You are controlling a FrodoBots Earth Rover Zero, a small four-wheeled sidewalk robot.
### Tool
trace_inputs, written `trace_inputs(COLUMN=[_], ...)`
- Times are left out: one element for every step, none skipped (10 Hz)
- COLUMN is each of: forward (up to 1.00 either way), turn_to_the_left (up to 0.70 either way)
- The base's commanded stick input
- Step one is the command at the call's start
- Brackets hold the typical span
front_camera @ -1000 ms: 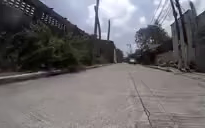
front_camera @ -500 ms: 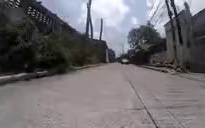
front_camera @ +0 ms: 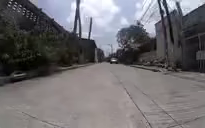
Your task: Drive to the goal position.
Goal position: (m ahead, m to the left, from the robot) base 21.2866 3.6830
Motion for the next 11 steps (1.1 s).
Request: trace_inputs(forward=[1.00,1.00,1.00,1.00,1.00,1.00,1.00,1.00,1.00,1.00,1.00], turn_to_the_left=[0.00,-0.12,-0.26,-0.38,-0.40,-0.40,-0.32,-0.11,-0.01,0.00,0.00])
